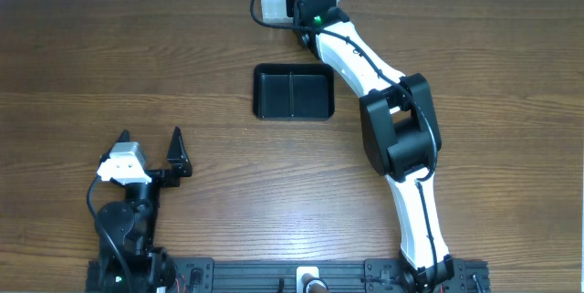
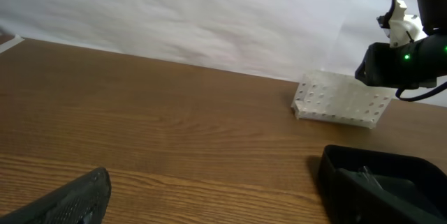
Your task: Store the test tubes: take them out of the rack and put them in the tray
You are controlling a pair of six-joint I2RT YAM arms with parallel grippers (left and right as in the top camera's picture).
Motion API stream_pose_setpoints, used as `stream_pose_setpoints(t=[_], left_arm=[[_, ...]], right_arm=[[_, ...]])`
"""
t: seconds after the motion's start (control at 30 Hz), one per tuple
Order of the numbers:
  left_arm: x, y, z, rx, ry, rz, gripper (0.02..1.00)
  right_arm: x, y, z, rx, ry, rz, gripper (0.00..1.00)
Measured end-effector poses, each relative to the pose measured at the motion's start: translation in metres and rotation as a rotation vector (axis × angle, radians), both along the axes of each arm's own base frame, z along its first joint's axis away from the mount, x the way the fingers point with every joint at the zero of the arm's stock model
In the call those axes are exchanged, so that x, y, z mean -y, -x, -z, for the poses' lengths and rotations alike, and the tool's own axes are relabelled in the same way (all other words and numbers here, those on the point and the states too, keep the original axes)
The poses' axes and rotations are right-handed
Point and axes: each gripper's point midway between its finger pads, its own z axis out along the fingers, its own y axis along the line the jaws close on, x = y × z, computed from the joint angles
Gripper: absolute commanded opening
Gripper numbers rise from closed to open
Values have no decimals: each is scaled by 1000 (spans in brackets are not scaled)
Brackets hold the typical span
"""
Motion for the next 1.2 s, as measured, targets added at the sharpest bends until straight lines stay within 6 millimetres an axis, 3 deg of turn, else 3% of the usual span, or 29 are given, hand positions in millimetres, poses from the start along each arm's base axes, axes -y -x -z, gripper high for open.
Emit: stream_pose_setpoints(t=[0.13,0.93,1.07,1.2], left_arm=[[0,0,0,0,0,0,996],[0,0,0,0,0,0,996],[0,0,0,0,0,0,998],[0,0,0,0,0,0,998]], right_arm=[[0,0,0,0,1,0,257],[-8,3,-1,-2,2,-13,237],[-9,6,-11,4,5,-21,226],[-8,8,-39,38,0,-28,222]])
